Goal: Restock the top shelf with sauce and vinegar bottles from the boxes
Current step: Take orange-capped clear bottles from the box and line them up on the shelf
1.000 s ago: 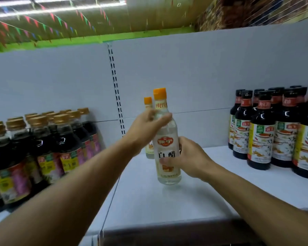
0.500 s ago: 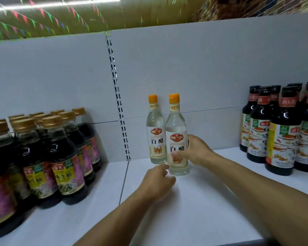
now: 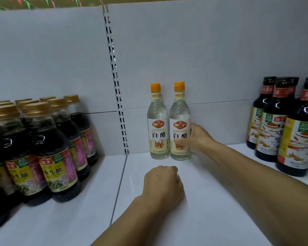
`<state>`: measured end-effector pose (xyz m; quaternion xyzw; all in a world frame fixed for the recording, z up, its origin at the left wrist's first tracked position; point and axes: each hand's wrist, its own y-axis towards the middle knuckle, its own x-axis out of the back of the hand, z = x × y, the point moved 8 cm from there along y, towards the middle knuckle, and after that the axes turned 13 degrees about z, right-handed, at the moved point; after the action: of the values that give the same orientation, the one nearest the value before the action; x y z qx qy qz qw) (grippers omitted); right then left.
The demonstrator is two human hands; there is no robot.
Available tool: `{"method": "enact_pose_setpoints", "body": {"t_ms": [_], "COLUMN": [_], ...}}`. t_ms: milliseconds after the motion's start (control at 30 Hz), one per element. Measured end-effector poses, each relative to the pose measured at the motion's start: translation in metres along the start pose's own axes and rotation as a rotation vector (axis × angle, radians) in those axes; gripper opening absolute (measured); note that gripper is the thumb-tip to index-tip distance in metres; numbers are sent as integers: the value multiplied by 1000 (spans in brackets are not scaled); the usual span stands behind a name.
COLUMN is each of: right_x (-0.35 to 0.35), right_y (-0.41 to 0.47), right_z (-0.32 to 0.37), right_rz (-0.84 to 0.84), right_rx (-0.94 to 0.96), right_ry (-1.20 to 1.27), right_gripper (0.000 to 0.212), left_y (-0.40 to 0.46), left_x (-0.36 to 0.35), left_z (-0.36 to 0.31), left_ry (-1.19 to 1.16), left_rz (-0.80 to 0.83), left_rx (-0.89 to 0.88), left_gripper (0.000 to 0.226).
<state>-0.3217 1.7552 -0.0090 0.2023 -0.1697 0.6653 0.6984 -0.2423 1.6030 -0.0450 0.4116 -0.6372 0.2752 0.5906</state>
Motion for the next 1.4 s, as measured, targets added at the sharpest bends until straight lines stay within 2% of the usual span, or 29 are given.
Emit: {"method": "enact_pose_setpoints", "body": {"t_ms": [200,400,767,833,933,1000,1067,1167,1300,1400], "right_x": [1,1,-3,-2,-3,-7,-11,-14,-17,-18], "right_y": [7,5,-20,-34,-62,-79,-96,-118,-149,-181], "right_z": [1,3,10,10,12,15,20,23,26,26], "right_rz": [-11,-39,-36,-40,-40,-15,13,19,44,52], "right_rx": [-43,-36,-81,-109,-131,-108,-75,-30,30,60], "right_ry": [-29,-35,-137,-193,-299,-319,-334,-394,-455,-478], "right_gripper": [41,32,33,35,51,50,43,29,45,49], "left_y": [0,0,-6,-6,-8,-11,-20,-38,-65,-90], "left_x": [1,1,1,-1,-7,-10,-7,-1,10,16], "left_z": [-1,0,-3,-4,-5,-5,-6,-13,-28,-43], "left_ry": [15,24,36,28,-31,-105,-154,-210,-235,-223], "left_rz": [-37,-40,4,41,173,283,319,294,219,170], "left_rx": [1,-2,3,-3,-6,7,42,84,105,114], "left_gripper": [18,20,20,22,20,29,42,52,54,51]}}
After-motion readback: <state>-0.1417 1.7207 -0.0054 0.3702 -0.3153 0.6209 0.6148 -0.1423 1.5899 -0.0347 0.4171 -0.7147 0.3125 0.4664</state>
